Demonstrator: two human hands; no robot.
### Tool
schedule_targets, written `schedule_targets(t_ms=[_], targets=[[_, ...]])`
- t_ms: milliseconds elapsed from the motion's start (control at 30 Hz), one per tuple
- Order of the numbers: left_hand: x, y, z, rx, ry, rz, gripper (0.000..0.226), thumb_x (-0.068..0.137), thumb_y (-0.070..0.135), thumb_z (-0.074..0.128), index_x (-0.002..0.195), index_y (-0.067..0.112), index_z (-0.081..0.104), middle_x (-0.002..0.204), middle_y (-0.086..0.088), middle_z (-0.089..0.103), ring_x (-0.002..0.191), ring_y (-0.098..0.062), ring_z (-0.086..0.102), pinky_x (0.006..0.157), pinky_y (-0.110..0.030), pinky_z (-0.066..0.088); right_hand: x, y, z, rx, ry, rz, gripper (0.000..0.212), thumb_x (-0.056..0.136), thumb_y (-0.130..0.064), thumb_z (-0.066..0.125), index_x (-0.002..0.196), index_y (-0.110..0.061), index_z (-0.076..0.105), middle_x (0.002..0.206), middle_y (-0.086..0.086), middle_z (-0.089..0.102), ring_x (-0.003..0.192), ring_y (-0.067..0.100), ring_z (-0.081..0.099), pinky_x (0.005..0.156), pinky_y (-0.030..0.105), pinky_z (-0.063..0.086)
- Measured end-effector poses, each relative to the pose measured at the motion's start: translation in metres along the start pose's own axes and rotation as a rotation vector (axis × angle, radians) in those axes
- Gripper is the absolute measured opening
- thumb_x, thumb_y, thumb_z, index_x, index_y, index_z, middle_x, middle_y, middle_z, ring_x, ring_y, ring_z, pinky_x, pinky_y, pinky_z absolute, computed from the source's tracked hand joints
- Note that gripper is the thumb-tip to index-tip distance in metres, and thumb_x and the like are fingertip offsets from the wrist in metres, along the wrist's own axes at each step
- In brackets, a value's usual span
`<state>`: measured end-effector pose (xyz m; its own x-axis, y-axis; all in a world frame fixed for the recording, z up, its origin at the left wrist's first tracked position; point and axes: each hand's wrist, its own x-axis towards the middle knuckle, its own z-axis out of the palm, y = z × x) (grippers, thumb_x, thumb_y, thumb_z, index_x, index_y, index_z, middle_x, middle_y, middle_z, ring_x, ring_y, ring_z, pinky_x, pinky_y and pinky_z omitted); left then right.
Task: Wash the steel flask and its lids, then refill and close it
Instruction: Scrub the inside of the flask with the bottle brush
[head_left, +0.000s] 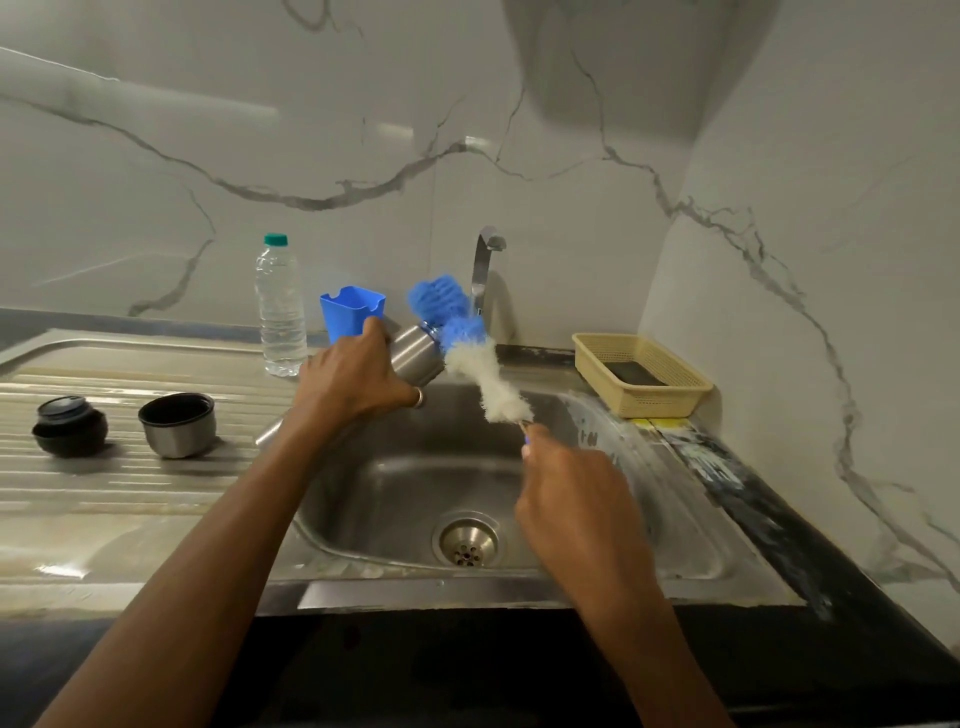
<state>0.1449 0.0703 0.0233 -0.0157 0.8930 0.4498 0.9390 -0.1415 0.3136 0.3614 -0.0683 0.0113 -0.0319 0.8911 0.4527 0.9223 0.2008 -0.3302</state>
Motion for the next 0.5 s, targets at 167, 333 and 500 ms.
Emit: schedule_targets(t_ms=[167, 333, 500], targets=[[0.001, -0.002, 0.002, -0.055, -0.002, -0.065, 0.065, 0.067, 0.053, 0.079, 0.105, 0.02, 0.038, 0.096, -0.008, 0.059, 0.085, -0.032, 0.059, 0.075, -0.04, 0.049, 0.002, 0.018, -0.015, 0.448, -0.027, 0.275, 0.028, 0.106, -0.029, 0.044, 0.097, -0.017, 0.068, 0.072, 0.006, 0.065, 0.062, 0.014, 0.057, 0.058, 0.025, 0.04], [0.0, -0.002, 0.002, -0.068, 0.092, -0.038, 0.07, 0.067, 0.051, 0.08, 0.114, 0.019, 0.039, 0.099, -0.008, 0.06, 0.083, -0.032, 0.062, 0.076, -0.042, 0.054, -0.005, 0.013, -0.005, 1.003, -0.356, 0.565, 0.026, 0.106, -0.025, 0.045, 0.104, -0.018, 0.07, 0.061, -0.002, 0.051, 0.043, 0.005, 0.037, 0.04, 0.019, 0.027], [-0.008, 0.009, 0.003, 0.068, 0.216, 0.078, 0.062, 0.068, 0.044, 0.076, 0.11, 0.016, 0.041, 0.095, -0.004, 0.059, 0.08, -0.037, 0.064, 0.066, -0.039, 0.046, 0.005, -0.004, -0.007, 1.025, -0.422, 0.507, 0.028, 0.107, -0.02, 0.041, 0.107, -0.011, 0.067, 0.053, -0.009, 0.049, 0.04, 0.002, 0.035, 0.039, 0.017, 0.026]])
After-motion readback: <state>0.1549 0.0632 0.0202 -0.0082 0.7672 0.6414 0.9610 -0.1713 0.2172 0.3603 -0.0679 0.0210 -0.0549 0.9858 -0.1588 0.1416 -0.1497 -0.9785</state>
